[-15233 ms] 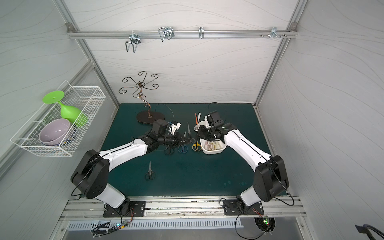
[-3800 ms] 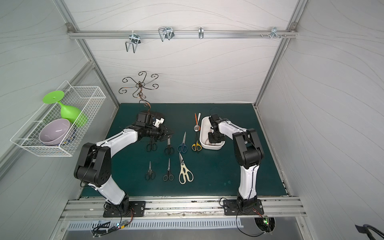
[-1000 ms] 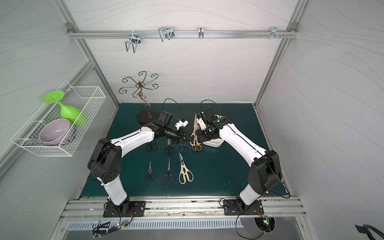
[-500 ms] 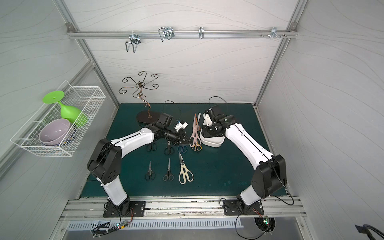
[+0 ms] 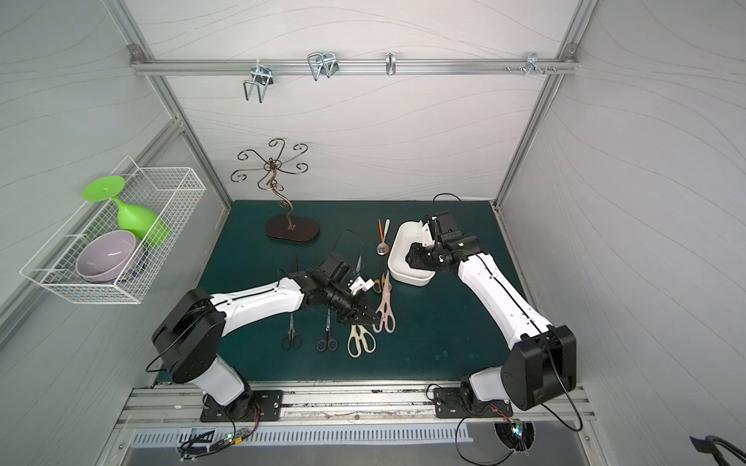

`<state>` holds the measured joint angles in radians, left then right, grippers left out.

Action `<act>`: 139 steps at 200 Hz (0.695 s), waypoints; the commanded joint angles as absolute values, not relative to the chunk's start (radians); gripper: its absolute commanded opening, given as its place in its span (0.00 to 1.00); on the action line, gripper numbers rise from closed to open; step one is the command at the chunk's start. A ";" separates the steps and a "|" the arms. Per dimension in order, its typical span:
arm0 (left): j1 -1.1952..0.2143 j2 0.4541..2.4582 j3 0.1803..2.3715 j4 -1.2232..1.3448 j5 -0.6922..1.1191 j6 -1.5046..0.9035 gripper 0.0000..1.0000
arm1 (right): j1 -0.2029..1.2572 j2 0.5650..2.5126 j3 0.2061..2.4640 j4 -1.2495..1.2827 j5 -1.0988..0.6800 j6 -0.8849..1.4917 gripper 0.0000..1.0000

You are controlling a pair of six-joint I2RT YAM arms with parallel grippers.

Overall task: Take the scissors out of the storage box
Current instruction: Place the scissors at the center of the board.

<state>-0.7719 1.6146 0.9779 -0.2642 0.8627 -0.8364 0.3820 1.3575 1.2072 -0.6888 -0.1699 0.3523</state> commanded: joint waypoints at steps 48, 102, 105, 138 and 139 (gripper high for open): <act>-0.842 1.617 0.924 -0.134 0.812 -1.025 0.08 | 0.384 1.209 1.119 -0.636 -0.250 0.381 0.41; -0.912 1.705 0.960 -0.040 0.774 -1.148 0.08 | 0.383 1.154 1.084 -0.636 -0.232 0.373 0.41; -0.914 1.706 0.955 -0.031 0.770 -1.159 0.08 | 0.383 1.153 1.083 -0.637 -0.231 0.372 0.41; -0.932 1.733 0.945 -0.027 0.745 -1.196 0.12 | 0.380 1.143 1.107 -0.673 -0.232 0.350 0.41; -0.932 1.734 0.945 -0.027 0.744 -1.197 0.12 | 0.380 1.143 1.107 -0.673 -0.232 0.350 0.41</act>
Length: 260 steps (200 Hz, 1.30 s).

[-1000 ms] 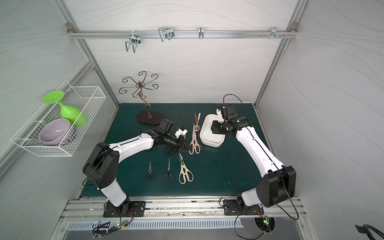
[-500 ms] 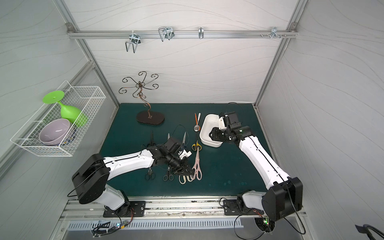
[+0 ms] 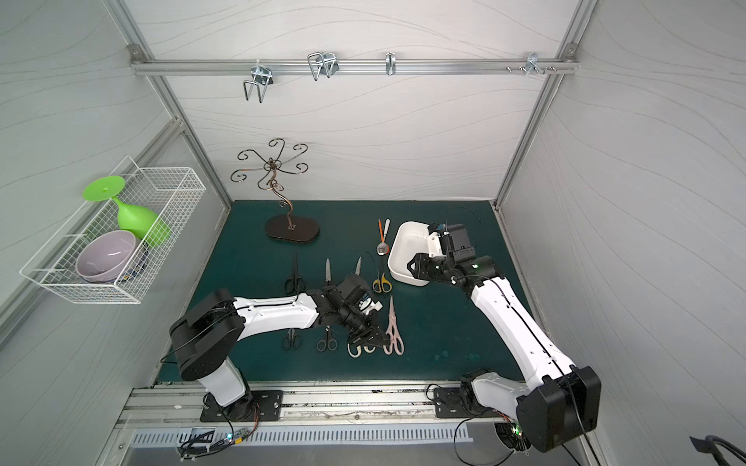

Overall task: Take the scissors out of the storage box
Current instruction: Place the scissors at the center of the board.

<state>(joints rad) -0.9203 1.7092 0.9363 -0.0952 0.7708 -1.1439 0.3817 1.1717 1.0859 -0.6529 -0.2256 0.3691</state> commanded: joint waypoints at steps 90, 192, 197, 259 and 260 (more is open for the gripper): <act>-0.943 1.777 0.915 -0.047 0.739 -1.260 0.31 | 0.378 1.081 1.074 -0.691 -0.207 0.347 0.41; -0.929 1.757 1.028 -0.308 0.694 -1.095 0.59 | 0.358 1.067 1.024 -0.685 -0.056 0.323 0.43; -0.923 1.756 1.031 -0.320 0.692 -1.084 0.60 | 0.354 1.065 1.020 -0.674 -0.044 0.322 0.43; -0.691 1.631 1.319 -0.754 0.486 -0.646 0.63 | 0.240 1.173 0.824 -0.263 0.293 0.183 0.48; -0.685 1.627 1.322 -0.759 0.479 -0.641 0.63 | 0.238 1.179 0.820 -0.253 0.298 0.181 0.48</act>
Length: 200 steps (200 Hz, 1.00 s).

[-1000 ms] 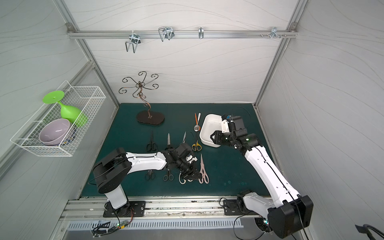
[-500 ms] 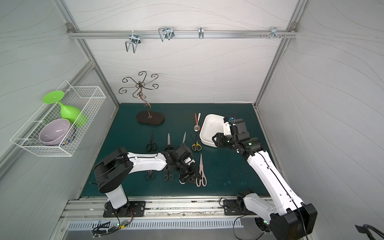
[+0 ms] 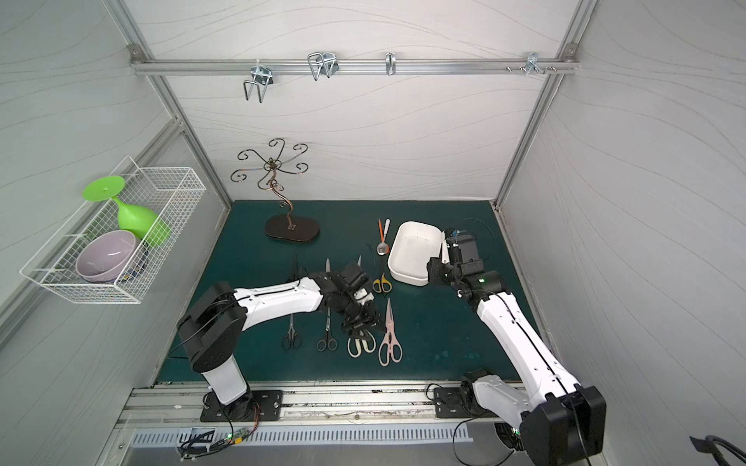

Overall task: Take the scissors out of the storage box
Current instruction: Place the scissors at the center of the board, then reset both arms

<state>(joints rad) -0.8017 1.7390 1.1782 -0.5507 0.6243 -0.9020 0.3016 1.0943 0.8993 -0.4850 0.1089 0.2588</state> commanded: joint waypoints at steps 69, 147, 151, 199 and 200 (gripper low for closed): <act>-0.147 1.435 1.124 -0.574 0.300 -0.249 0.74 | 0.098 1.470 0.676 0.229 0.276 0.063 0.46; 0.000 1.265 0.598 0.119 -0.001 -0.047 0.75 | 0.103 1.570 0.392 0.895 0.197 0.037 0.99; 0.000 1.265 0.581 0.154 -0.017 -0.045 0.76 | 0.104 1.567 0.393 0.887 0.197 0.038 0.99; 0.000 1.378 0.492 0.454 -0.139 -0.056 0.78 | 0.105 1.562 0.430 0.802 0.196 0.043 0.99; 0.000 1.380 0.494 0.456 -0.140 -0.058 0.78 | 0.105 1.563 0.429 0.804 0.196 0.042 0.99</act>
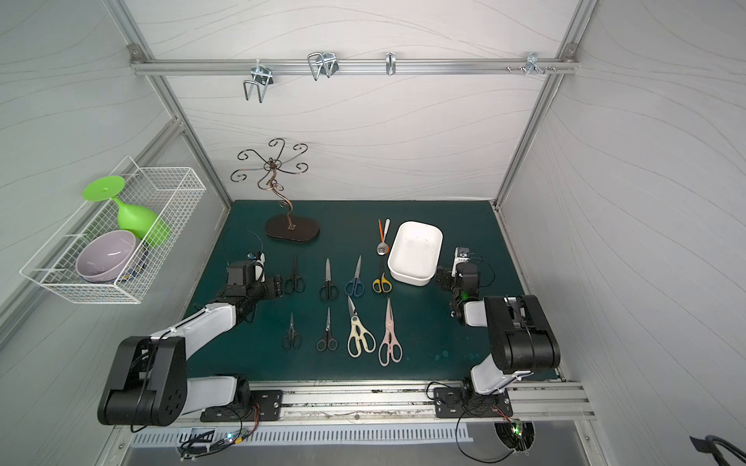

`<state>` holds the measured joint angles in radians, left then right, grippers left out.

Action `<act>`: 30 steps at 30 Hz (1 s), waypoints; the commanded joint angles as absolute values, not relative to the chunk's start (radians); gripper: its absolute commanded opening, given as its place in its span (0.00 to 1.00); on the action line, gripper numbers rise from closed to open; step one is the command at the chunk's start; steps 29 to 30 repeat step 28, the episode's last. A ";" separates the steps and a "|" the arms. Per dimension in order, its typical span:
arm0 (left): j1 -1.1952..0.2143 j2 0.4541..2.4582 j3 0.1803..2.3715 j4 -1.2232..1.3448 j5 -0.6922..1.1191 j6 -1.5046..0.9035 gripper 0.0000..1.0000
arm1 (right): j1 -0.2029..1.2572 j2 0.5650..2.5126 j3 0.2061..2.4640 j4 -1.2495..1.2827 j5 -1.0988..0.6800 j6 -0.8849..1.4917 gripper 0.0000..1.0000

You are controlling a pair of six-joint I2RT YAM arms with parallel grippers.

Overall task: Take the scissors out of the storage box
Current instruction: Reset both arms

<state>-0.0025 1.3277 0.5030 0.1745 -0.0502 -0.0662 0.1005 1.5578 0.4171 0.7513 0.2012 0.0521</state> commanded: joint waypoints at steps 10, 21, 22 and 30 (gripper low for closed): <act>-0.001 1.542 0.423 0.827 -0.213 -0.045 1.00 | 0.107 1.562 0.428 0.805 0.197 0.042 0.99; -0.011 1.550 0.413 0.849 -0.188 -0.024 1.00 | 0.110 1.571 0.433 0.806 0.198 0.037 0.99; -0.011 1.552 0.414 0.850 -0.186 -0.024 1.00 | 0.114 1.572 0.438 0.799 0.205 0.035 0.99; -0.009 1.552 0.416 0.847 -0.183 -0.025 1.00 | 0.112 1.562 0.430 0.804 0.199 0.036 0.99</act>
